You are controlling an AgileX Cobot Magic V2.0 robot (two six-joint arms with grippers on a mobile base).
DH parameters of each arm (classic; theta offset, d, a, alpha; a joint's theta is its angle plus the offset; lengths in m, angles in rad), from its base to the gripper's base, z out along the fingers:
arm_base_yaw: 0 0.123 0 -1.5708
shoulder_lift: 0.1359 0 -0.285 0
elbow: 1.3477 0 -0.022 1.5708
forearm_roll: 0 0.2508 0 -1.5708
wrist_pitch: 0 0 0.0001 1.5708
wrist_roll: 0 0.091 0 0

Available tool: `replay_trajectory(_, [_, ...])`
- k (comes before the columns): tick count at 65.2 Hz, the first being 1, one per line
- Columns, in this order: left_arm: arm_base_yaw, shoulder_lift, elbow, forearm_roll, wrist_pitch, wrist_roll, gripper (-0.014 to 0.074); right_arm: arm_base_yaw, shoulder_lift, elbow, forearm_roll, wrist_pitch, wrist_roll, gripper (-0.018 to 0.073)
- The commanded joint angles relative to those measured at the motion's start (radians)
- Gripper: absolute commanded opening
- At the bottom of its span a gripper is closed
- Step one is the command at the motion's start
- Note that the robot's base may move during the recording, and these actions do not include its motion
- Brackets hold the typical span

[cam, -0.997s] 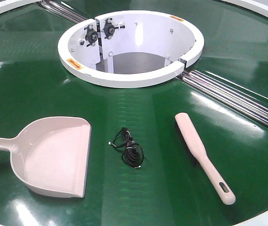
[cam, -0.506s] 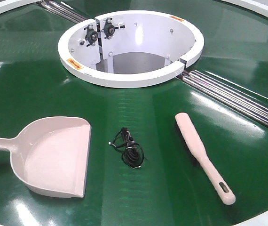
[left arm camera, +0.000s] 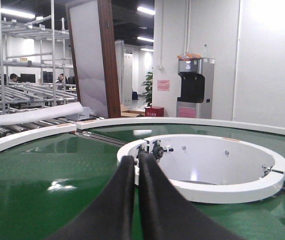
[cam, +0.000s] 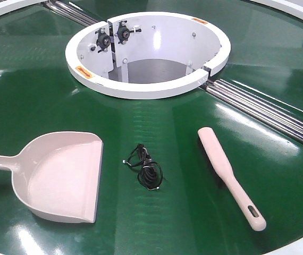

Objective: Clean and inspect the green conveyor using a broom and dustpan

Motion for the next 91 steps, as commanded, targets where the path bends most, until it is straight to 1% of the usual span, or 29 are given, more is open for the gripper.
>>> replay_trajectory(1, [0.000,0.108,-0.150,-0.008,0.083,-0.010,-0.0006,-0.006,-0.010,0.003,-0.012,-0.068,-0.002,-0.0009])
replay_trajectory(7, [0.000,0.248,-0.266,-0.008,0.254,-0.010,-0.0006,-0.006,-0.010,0.003,-0.012,-0.068,-0.002,-0.0009])
replay_trajectory(10, [0.000,0.308,-0.305,-0.010,0.321,-0.010,-0.0006,-0.006,-0.010,0.003,-0.012,-0.068,-0.002,-0.0009])
replay_trajectory(15, [0.000,0.394,-0.341,-0.010,0.387,-0.010,-0.0006,-0.006,-0.010,0.003,-0.012,-0.068,-0.002,-0.0009])
replay_trajectory(30, [0.000,0.558,-0.342,-0.006,0.389,-0.010,-0.0005,-0.006,-0.010,0.003,-0.012,-0.068,-0.002,-0.0009])
replay_trajectory(37, [0.000,0.603,-0.342,-0.006,0.390,-0.010,0.0001,-0.006,-0.010,0.003,-0.012,-0.068,-0.002,-0.0009])
replay_trajectory(43, [0.000,0.625,-0.343,-0.006,0.388,-0.009,0.0024,-0.006,-0.010,0.003,-0.012,-0.068,-0.002,-0.0009])
replay_trajectory(47, [0.000,0.625,-0.343,-0.006,0.386,-0.006,0.0052,-0.006,-0.010,0.003,-0.012,-0.068,-0.002,-0.0009])
replay_trajectory(52, [0.000,0.625,-0.344,-0.006,0.372,0.001,0.0111,-0.006,-0.010,0.003,-0.012,-0.068,-0.002,-0.0009])
replay_trajectory(60, [0.000,0.624,-0.347,-0.006,0.362,0.001,0.0249,-0.006,-0.010,0.003,-0.012,-0.068,-0.002,-0.0009])
replay_trajectory(66, [0.000,0.624,-0.347,-0.001,0.361,0.001,0.0387,-0.006,-0.010,0.003,-0.012,-0.068,-0.002,-0.0009])
replay_trajectory(74, [0.000,0.624,-0.347,0.000,0.331,0.000,0.0498,-0.006,-0.010,0.003,-0.012,-0.068,-0.002,-0.0009])
replay_trajectory(80, [0.000,0.624,-0.347,-0.030,0.324,-0.011,0.0521,-0.006,-0.010,0.003,-0.012,-0.068,-0.002,-0.0009])
replay_trajectory(85, [0.000,0.624,-0.347,-0.091,0.321,-0.008,0.0520,-0.006,-0.010,0.003,-0.012,-0.068,-0.002,-0.0009])
replay_trajectory(88, [0.000,0.624,-0.357,-0.094,0.336,0.009,0.0519,-0.006,-0.010,0.003,-0.012,-0.068,-0.002,-0.0009])
replay_trajectory(90, [0.000,0.624,-0.371,-0.083,0.360,0.031,0.0520,-0.006,-0.010,0.003,-0.012,-0.068,-0.002,-0.0009])
replay_trajectory(91, [0.000,0.626,-0.384,-0.078,0.385,0.054,0.0520,-0.006,-0.010,0.003,-0.012,-0.068,-0.002,-0.0009])
